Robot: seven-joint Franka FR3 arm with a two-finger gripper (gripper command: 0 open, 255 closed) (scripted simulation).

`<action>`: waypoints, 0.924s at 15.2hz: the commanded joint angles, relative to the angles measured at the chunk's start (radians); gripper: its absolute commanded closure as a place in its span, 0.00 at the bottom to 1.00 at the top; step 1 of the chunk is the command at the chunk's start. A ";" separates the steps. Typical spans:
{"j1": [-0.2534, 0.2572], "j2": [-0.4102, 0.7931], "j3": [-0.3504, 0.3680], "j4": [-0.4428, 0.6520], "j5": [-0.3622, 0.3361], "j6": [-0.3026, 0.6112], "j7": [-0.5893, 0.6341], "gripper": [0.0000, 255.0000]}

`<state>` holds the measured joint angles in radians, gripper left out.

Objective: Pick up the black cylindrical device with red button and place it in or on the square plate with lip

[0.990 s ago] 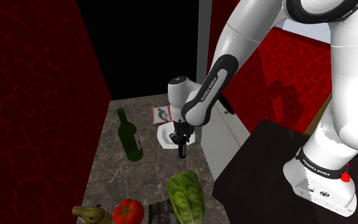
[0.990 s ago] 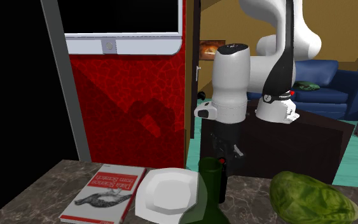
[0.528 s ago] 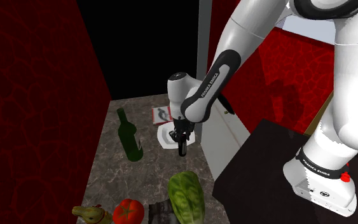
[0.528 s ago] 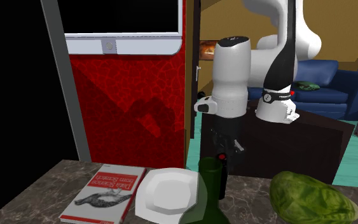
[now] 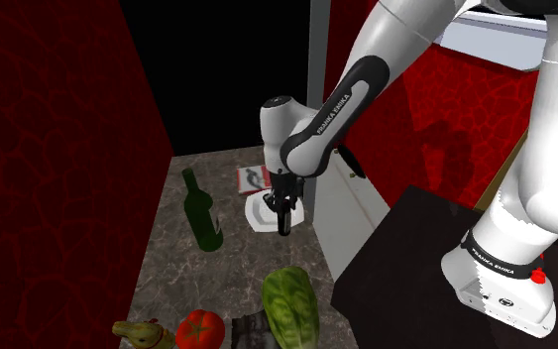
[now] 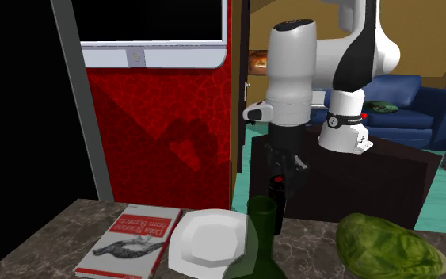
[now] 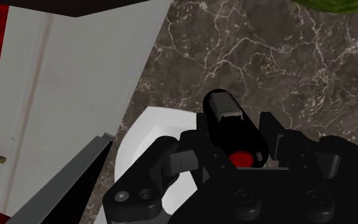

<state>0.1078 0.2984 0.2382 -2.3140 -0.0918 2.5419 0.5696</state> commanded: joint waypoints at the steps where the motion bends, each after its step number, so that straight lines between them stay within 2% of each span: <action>1: -0.003 -0.022 0.005 0.003 0.010 -0.025 -0.006 1.00; 5: -0.010 -0.070 0.014 0.005 0.030 -0.073 -0.020 1.00; 14: -0.091 0.048 -0.043 0.303 0.017 -0.255 -0.162 1.00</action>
<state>0.0262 0.3379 0.2005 -2.0401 -0.0750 2.3080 0.4245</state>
